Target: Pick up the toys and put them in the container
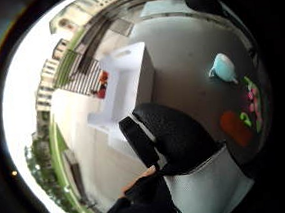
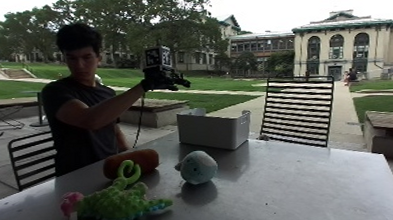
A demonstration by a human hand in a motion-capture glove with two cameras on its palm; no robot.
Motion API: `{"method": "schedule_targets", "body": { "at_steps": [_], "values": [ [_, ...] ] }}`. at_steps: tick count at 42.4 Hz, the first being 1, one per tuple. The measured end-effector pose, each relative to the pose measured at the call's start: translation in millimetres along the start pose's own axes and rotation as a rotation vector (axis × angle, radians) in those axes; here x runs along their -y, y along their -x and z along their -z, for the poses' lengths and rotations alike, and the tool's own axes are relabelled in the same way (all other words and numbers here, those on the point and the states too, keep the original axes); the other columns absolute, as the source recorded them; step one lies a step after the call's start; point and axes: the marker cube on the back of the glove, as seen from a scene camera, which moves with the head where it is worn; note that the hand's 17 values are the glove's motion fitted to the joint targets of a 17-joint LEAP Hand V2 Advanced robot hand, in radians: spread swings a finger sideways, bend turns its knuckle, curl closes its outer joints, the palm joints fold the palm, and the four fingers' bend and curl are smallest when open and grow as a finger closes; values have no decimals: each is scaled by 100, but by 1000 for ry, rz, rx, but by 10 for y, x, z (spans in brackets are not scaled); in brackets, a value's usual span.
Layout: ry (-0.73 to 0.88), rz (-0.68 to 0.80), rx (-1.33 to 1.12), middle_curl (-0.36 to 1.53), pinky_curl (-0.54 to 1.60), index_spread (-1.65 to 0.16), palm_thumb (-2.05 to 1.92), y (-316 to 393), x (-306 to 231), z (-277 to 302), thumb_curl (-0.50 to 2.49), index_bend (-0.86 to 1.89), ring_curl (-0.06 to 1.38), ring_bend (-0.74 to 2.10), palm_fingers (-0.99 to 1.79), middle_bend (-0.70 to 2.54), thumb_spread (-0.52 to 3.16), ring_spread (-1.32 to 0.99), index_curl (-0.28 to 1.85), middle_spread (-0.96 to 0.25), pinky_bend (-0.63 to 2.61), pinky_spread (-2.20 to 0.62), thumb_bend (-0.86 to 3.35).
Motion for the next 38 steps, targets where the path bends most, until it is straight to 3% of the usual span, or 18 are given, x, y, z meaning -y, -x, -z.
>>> {"method": "schedule_targets", "body": {
  "at_steps": [2, 7, 22, 38],
  "values": [
    [1, -169, -64, 25, 30, -25, -7, -262, -35, 31, 15, 19, 13, 19, 11, 26, 128, -14, 27, -7, 60, 2, -5],
    [-9, -240, -95, 26, 30, -26, -10, -520, -267, 46, 16, 24, 14, 19, 12, 25, 120, -12, 31, -8, 56, 4, -7],
    [58, -297, -66, 31, 26, -27, -15, -1852, -750, -712, 16, 42, 14, 15, 4, 28, 97, -8, 41, -7, 35, 7, -11],
    [159, -347, 8, 32, 29, -32, -13, -2039, -1079, -1823, 17, 55, 10, 12, -7, 19, 89, -3, 46, -2, 37, 9, -10]
  ]
}}
